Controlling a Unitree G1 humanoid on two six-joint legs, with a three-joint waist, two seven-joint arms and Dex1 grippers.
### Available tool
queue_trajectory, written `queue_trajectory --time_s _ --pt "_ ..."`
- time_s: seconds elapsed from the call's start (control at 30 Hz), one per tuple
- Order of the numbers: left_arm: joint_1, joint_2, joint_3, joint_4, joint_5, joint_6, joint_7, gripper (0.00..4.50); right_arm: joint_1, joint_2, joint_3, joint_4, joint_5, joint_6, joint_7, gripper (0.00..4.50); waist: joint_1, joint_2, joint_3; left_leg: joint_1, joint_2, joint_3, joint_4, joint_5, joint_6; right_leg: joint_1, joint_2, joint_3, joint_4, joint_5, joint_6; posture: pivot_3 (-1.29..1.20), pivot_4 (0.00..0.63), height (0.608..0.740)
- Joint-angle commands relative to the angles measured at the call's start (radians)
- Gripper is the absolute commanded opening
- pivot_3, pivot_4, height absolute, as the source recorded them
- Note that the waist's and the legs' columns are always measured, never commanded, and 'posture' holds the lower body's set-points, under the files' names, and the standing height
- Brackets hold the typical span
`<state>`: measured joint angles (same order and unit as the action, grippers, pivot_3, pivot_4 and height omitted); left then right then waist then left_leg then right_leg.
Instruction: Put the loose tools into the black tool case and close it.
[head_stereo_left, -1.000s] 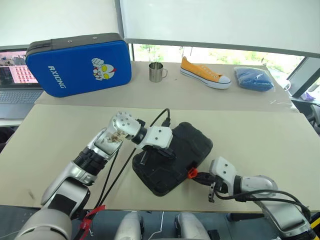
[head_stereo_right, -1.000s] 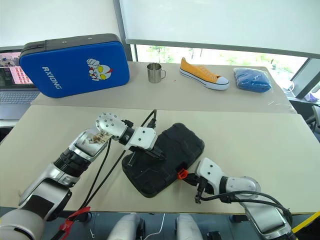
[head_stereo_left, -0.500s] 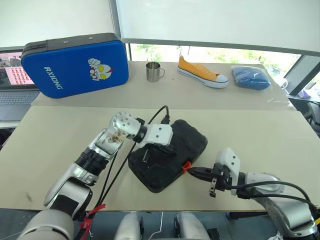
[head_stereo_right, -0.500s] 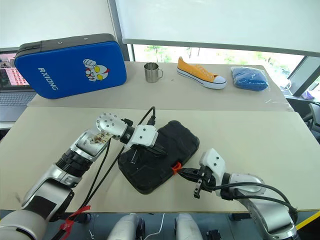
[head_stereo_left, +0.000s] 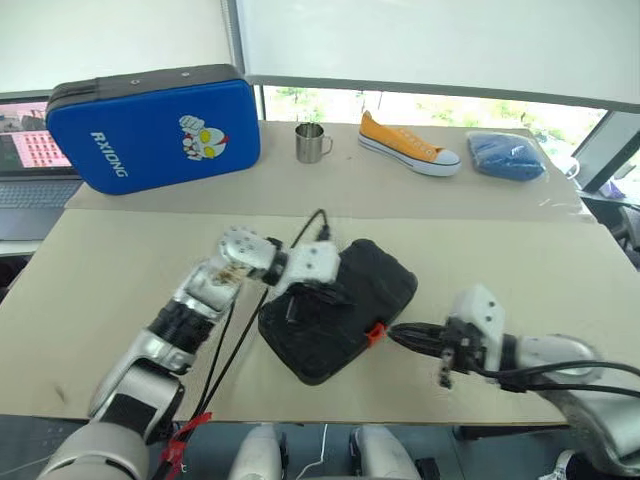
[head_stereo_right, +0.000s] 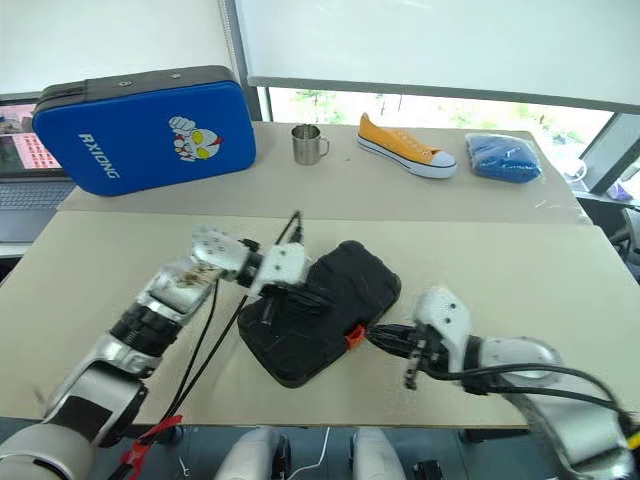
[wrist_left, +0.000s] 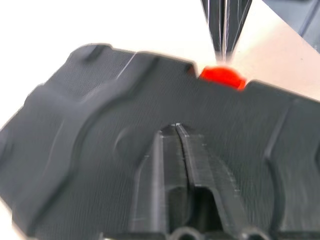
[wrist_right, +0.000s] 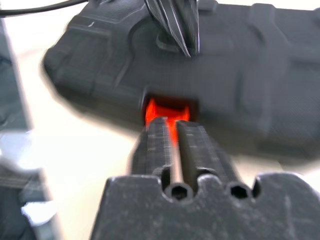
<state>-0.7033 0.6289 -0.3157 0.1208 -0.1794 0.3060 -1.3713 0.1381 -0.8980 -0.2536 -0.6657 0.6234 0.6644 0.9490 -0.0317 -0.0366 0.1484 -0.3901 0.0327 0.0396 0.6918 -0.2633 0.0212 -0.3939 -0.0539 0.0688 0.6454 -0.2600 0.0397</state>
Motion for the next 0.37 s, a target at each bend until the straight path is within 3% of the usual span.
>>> queue_trajectory --time_s 0.03,0.2,0.23,0.3,0.37 --pt "0.069 0.156 0.162 -0.086 -0.111 0.147 -0.044 2.17 0.028 -0.092 -0.217 0.019 0.111 0.012 0.159 2.15 -0.007 0.0 0.0 0.001 0.0 0.0 -0.002 0.0 0.0 0.0 0.0 0.0 0.0 0.0 0.0 0.0 0.15 0.739" --pt "0.218 0.402 0.371 -0.186 -0.243 0.288 -0.12 3.91 0.078 -0.195 -0.403 0.122 0.171 0.036 0.347 3.84 0.004 -0.002 0.004 -0.002 0.001 0.0 -0.004 0.0 0.0 -0.004 -0.002 -0.001 0.0 -0.001 -0.001 0.0 0.15 0.739" --pt "0.292 0.472 0.461 -0.172 -0.246 0.294 -0.142 4.2 0.073 -0.221 -0.443 0.16 0.195 0.06 0.384 4.15 0.009 -0.003 0.005 -0.002 0.001 0.0 -0.004 0.0 0.0 -0.004 -0.003 -0.001 0.0 -0.001 -0.001 0.0 0.15 0.739" --pt "0.385 0.54 0.574 -0.148 -0.255 0.298 -0.144 4.2 0.063 -0.25 -0.475 0.209 0.23 0.095 0.42 4.15 0.009 -0.002 0.005 -0.003 0.0 0.003 -0.005 0.0 0.0 -0.007 -0.006 0.0 -0.001 -0.001 0.0 0.0 0.15 0.739" --pt "0.416 0.549 0.605 -0.155 -0.275 0.296 -0.13 4.2 0.058 -0.259 -0.472 0.227 0.233 0.098 0.434 4.15 0.012 -0.002 0.005 -0.005 0.0 0.003 -0.006 0.0 0.0 -0.009 -0.006 0.0 -0.001 -0.001 0.0 0.0 0.15 0.739"
